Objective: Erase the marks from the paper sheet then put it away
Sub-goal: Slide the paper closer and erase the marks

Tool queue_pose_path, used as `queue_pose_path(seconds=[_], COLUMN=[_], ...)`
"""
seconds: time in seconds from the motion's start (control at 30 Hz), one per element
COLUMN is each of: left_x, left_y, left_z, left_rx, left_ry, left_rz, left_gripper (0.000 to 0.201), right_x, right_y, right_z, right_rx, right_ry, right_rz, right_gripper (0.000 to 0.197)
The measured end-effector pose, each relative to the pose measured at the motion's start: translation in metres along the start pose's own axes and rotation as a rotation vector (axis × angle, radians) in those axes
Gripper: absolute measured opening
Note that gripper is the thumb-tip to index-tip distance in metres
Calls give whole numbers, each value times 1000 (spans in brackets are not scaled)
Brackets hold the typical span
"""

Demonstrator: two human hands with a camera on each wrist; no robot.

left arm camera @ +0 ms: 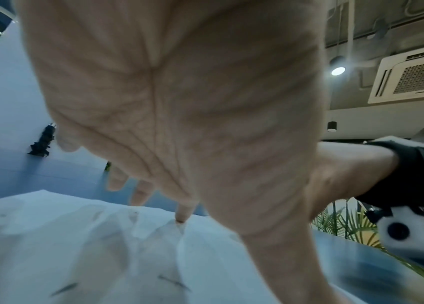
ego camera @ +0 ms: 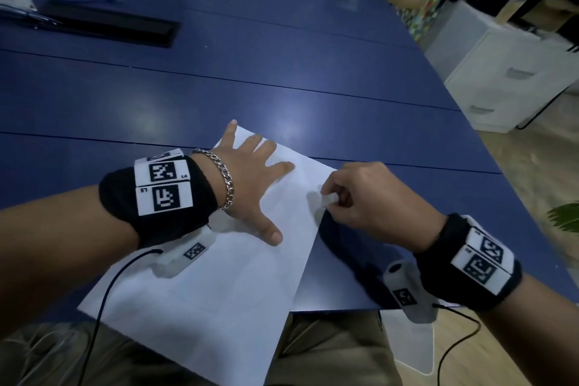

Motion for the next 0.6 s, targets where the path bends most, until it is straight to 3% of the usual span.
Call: queue_pose_path(seconds=[0.1,0.2,0.6], left_x=[-3,6,16], left_y=[5,8,13], left_z=[-5,-9,-16], left_rx=[69,107,19], left_ry=[-84,-122,-142], left_rz=[48,-58,-129], left_gripper=[135,136,145], right_x=[5,0,4], right_y=[9,20,51], right_z=[7,7,-17], right_rx=[19,25,-40], right_ry=[20,20,32], right_rz=[-14,-30,-47], right_gripper=[13,15,13])
Point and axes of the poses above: each hand's wrist, its own y-axis towards the middle knuckle, its own x-axis out of the palm, z = x × y, the point moved 6 cm from there along y, towards the middle knuckle, and after that the axes turned 2 degrees about x, right-handed, at the moved point
